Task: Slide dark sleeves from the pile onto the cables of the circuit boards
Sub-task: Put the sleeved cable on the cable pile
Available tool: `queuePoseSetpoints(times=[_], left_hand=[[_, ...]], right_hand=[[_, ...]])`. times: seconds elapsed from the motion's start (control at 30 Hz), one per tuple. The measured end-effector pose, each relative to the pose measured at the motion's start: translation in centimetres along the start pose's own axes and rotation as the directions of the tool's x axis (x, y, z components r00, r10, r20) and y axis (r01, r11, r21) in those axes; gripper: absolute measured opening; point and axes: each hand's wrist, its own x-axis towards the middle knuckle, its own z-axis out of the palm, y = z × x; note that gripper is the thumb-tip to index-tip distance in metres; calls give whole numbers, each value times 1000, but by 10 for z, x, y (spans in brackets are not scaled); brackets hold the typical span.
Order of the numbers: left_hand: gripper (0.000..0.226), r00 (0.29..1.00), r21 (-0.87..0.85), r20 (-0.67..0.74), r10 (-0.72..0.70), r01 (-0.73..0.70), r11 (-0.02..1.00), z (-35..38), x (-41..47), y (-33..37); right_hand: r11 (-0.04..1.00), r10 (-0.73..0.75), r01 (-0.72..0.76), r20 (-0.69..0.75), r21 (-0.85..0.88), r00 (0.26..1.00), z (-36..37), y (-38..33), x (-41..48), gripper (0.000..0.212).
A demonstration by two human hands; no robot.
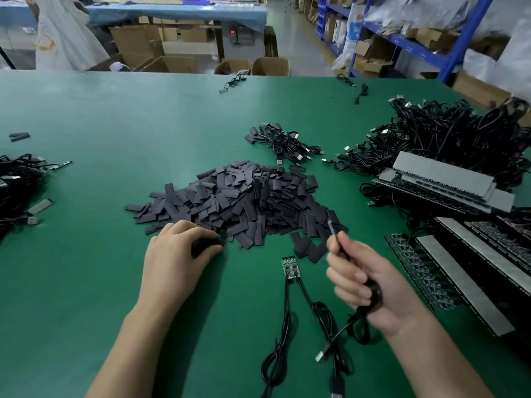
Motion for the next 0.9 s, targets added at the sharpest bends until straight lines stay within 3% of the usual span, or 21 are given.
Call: queuePoseSetpoints(times=[0.07, 0.13, 0.17, 0.23, 0.3, 0.37, 0.5, 0.9], left_hand=[[18, 1000, -94, -24, 14, -16, 995, 1, -1, 4], [18, 999, -259, -29, 20, -27, 966, 2, -3, 12], [18, 999, -347, -15, 30, -33, 937, 3, -4, 18], [18, 998, -485, 18, 67, -50, 873, 6, -8, 29], [18, 994, -567, 59, 92, -42, 823, 10, -12, 39], [18, 989, -611, 104, 104, -19, 792, 15, -15, 45], [17, 981, -665, 140, 134, -7, 747, 19, -17, 47], [21, 956, -668, 137, 258, -103, 737, 18, -18, 54]], right_hand=[[951, -49, -18, 208, 310, 977, -3, -7, -1, 25], [908, -90, -32, 268, 418, 959, -8, -17, -5, 28], [939, -69, -13, 227, 344, 972, -9, -19, -6, 28], [991, 0, -1, -8, -131, 1000, -7, -17, -10, 33], [801, 4, -124, -202, -586, 979, -1, -5, -7, 31], [619, -22, -168, -231, -767, 973, 7, 11, 2, 28], [485, -99, -154, -229, -861, 968, 10, 29, 10, 29], [446, -109, -102, -167, -889, 980, 8, 33, 11, 41]])
